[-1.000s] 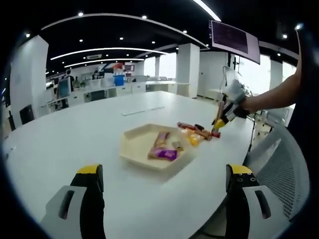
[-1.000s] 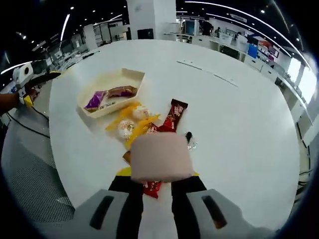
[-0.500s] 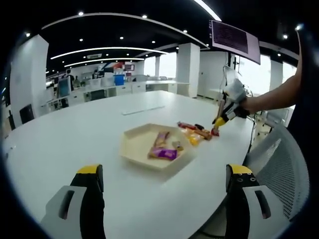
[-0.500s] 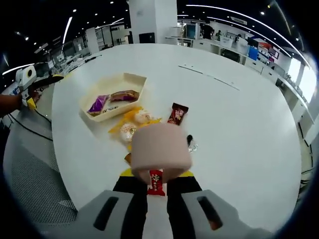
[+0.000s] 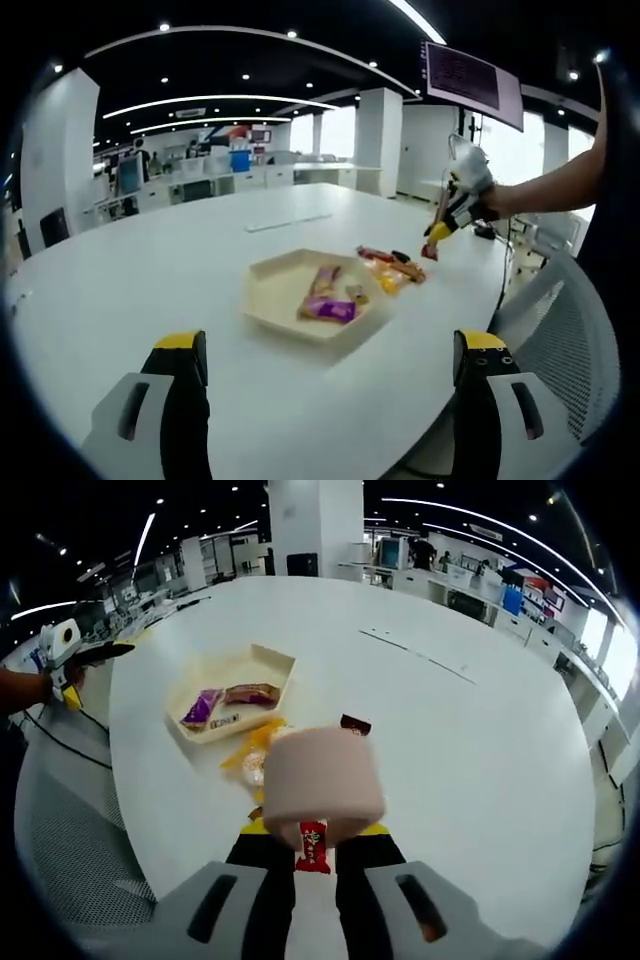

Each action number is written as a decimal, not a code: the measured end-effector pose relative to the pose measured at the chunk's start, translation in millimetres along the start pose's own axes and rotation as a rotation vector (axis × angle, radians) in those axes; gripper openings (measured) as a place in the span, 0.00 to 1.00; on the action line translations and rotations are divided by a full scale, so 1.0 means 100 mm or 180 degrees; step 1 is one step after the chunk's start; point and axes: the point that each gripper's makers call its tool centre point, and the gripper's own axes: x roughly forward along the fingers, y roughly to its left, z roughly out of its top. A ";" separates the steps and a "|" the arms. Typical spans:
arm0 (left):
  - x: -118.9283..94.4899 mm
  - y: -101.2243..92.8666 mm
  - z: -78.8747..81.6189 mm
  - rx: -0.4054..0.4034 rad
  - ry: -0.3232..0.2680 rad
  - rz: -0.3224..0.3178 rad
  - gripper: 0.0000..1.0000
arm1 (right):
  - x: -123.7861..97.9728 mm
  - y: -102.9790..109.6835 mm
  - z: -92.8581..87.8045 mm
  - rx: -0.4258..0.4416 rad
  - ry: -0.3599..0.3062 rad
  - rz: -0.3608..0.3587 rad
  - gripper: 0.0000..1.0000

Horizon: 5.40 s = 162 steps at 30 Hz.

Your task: Place the target food into the container with the food tongs after gripping and lifting it, then release it inside without dropping or visibly crushing the food.

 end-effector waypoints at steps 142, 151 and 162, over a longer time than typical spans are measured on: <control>0.00 -0.01 -0.02 0.0097 0.0043 0.0014 0.99 | -0.04 0.60 1.46 -0.1138 -0.0303 0.0801 0.19; 0.00 0.00 -0.03 0.0092 0.0064 0.0022 0.99 | -0.16 0.32 1.18 -0.1034 -0.0227 0.0625 0.20; 0.00 0.00 -0.03 0.0097 0.0073 0.0036 0.99 | -0.24 0.16 0.93 -0.0869 -0.0172 0.0518 0.20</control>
